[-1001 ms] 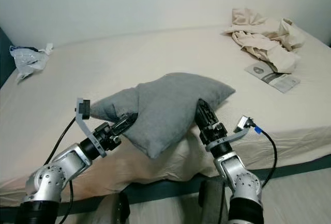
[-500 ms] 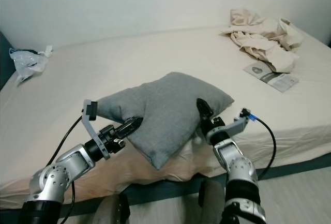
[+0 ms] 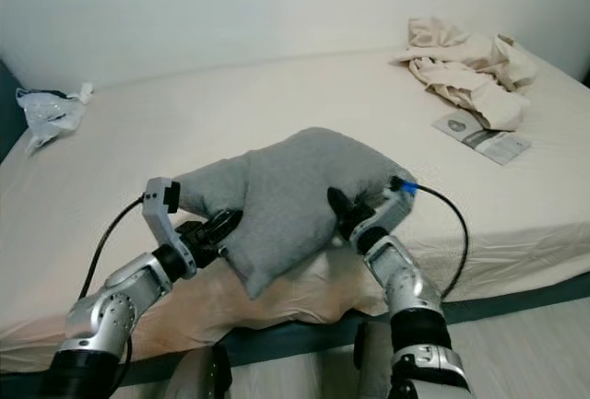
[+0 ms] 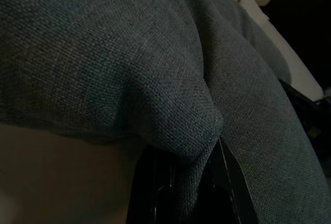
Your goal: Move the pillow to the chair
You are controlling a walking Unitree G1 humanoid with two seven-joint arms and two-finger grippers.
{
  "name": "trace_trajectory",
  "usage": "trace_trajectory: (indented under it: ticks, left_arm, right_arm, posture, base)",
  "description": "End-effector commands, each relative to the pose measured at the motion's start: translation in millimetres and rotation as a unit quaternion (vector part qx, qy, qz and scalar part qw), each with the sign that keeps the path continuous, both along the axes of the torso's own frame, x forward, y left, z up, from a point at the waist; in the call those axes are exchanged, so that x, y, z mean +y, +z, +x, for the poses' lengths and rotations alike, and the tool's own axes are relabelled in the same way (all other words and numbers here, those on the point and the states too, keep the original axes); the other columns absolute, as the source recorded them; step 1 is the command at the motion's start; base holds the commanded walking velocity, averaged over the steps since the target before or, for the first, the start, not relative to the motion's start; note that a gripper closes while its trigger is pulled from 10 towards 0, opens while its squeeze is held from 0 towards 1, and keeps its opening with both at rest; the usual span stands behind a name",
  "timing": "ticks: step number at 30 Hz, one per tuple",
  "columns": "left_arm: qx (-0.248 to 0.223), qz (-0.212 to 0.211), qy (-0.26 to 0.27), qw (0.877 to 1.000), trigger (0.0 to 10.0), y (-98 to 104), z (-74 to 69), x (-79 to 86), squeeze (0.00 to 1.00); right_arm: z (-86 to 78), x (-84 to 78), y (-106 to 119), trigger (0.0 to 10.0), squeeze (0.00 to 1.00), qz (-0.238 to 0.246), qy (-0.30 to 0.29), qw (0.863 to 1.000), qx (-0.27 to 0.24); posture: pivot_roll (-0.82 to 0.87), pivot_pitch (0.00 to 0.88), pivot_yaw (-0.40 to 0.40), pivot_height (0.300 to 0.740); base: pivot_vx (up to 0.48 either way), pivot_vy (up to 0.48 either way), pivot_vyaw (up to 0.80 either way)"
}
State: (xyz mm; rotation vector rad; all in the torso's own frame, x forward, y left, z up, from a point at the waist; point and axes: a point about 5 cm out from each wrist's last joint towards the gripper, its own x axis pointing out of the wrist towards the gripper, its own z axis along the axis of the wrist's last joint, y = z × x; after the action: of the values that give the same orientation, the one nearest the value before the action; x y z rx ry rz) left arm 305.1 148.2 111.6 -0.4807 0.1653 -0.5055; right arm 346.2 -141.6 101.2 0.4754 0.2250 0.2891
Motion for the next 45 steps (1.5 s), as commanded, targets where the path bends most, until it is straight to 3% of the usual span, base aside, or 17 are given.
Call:
trace_trajectory:
  ticks: [1, 5, 7, 12, 14, 15, 16, 17, 18, 19, 20, 21, 22, 27, 34, 38, 45]
  left_arm:
    - [-0.013, 0.004, 0.005, 1.0, 0.0, 4.5, 3.8, -1.8, 0.0]
    - [-0.016, 0.028, 0.007, 0.999, 0.0, 1.4, 2.5, -3.3, 0.0]
    - [-0.041, 0.072, 0.034, 0.996, 0.0, 2.2, 4.1, -2.3, 0.0]
    - [-0.073, 0.096, 0.066, 0.99, 0.0, 10.5, 7.4, -2.9, 0.0]
    - [-0.094, 0.109, 0.091, 0.985, 0.0, 17.5, 10.0, -4.7, 0.0]
    - [-0.094, 0.109, 0.091, 0.985, 0.0, 17.5, 10.0, -4.7, 0.0]
    - [-0.099, 0.103, 0.107, 0.984, 0.0, 20.4, 11.8, -5.9, 0.0]
    - [-0.103, 0.081, 0.132, 0.983, 3.6, 26.4, 15.2, -9.1, 0.0]
    - [-0.103, 0.081, 0.132, 0.983, 3.6, 26.4, 15.2, -9.1, 0.0]
    - [-0.102, 0.071, 0.133, 0.983, 4.0, 27.9, 16.1, -11.2, 0.0]
    - [-0.098, 0.073, 0.134, 0.983, 6.3, 28.4, 17.0, -15.5, 0.0]
    - [-0.098, 0.073, 0.134, 0.983, 6.3, 28.4, 17.0, -15.5, 0.0]
    - [-0.098, 0.094, 0.15, 0.979, 10.0, 26.9, 17.6, -15.9, 0.0]
    - [-0.078, 0.137, 0.165, 0.974, 10.0, 17.6, 16.7, -14.5, 0.0]
    - [-0.096, 0.22, 0.186, 0.953, 10.0, 7.8, 16.4, -17.4, 0.0]
    - [-0.145, 0.288, 0.19, 0.927, 10.0, 9.8, 14.4, -19.2, 0.0]
    - [-0.182, 0.306, 0.192, 0.915, 10.0, 12.6, 10.5, -19.0, 0.0]
  right_arm:
    - [-1.6, 4.4, -4.4, 0.0, 0.0, -0.037, 0.003, 0.999, -0.002]
    - [-0.6, 1.7, -0.2, 0.0, 0.0, -0.105, -0.008, 0.994, -0.035]
    - [-3.5, 9.4, 5.3, 0.0, 0.0, -0.253, 0.036, 0.961, -0.105]
    - [-4.9, 14.3, 14.8, 0.0, 0.0, -0.31, 0.041, 0.936, -0.161]
    - [-5.3, 16.6, 22.3, 0.0, 0.0, -0.382, 0.042, 0.899, -0.209]
    - [-5.3, 16.6, 22.3, 0.0, 0.0, -0.382, 0.042, 0.899, -0.209]
    - [-6.0, 17.5, 24.9, 0.0, 0.0, -0.406, 0.038, 0.883, -0.231]
    - [-7.1, 16.8, 31.5, 6.7, 0.0, -0.413, 0.019, 0.873, -0.259]
    - [-7.1, 16.8, 31.5, 6.7, 0.0, -0.413, 0.019, 0.873, -0.259]
    - [-6.7, 14.7, 34.6, 10.0, 0.0, -0.395, -0.001, 0.881, -0.26]
    - [-4.8, 8.5, 38.0, 10.0, 0.0, -0.347, -0.051, 0.904, -0.242]
    - [-4.8, 8.5, 38.0, 10.0, 0.0, -0.347, -0.051, 0.904, -0.242]
    - [-4.5, 5.9, 36.0, 10.0, 0.0, -0.319, -0.073, 0.918, -0.224]
    - [-6.5, 7.5, 27.4, 10.0, 0.0, -0.312, -0.078, 0.923, -0.211]
    - [-14.0, 18.4, 15.1, 10.0, 0.0, -0.347, -0.041, 0.908, -0.231]
    - [-19.2, 22.2, 4.9, 10.0, 0.0, -0.339, -0.015, 0.915, -0.219]
    - [-25.9, 24.1, -3.7, 10.0, 0.0, -0.333, 0.001, 0.918, -0.217]
  posture:
    - [0.01, 0.08, 0.057, 0.56]
    - [0.01, 0.078, 0.057, 0.56]
    - [0.0, 0.076, 0.054, 0.56]
    - [0.0, 0.074, 0.051, 0.56]
    - [0.0, 0.073, 0.046, 0.56]
    - [0.0, 0.073, 0.046, 0.56]
    - [0.0, 0.071, 0.043, 0.56]
    - [0.0, 0.069, 0.04, 0.56]
    - [0.0, 0.069, 0.04, 0.56]
    - [0.0, 0.069, 0.037, 0.56]
    - [-0.01, 0.066, 0.037, 0.56]
    - [-0.01, 0.066, 0.037, 0.56]
    - [-0.01, 0.065, 0.038, 0.56]
    - [-0.02, 0.056, 0.047, 0.56]
    - [-0.02, 0.047, 0.041, 0.56]
    - [-0.02, 0.043, 0.038, 0.56]
    - [-0.02, 0.047, 0.037, 0.569]
  base:
    - [0.0, 0.0, 0.0]
    - [0.0, 0.0, 0.0]
    - [0.0, 0.0, 0.0]
    - [0.0, 0.0, 0.0]
    - [0.0, 0.0, 0.0]
    - [0.0, 0.0, 0.0]
    - [0.0, 0.0, 0.0]
    - [0.0, 0.0, 0.0]
    - [0.0, 0.0, 0.0]
    - [0.0, 0.0, 0.0]
    - [0.0, 0.0, 0.0]
    - [0.0, 0.0, 0.0]
    - [0.0, 0.0, 0.0]
    - [0.0, 0.0, 0.0]
    - [0.0, 0.0, 0.0]
    - [0.0, 0.0, 0.0]
    - [0.0, 0.0, 0.0]
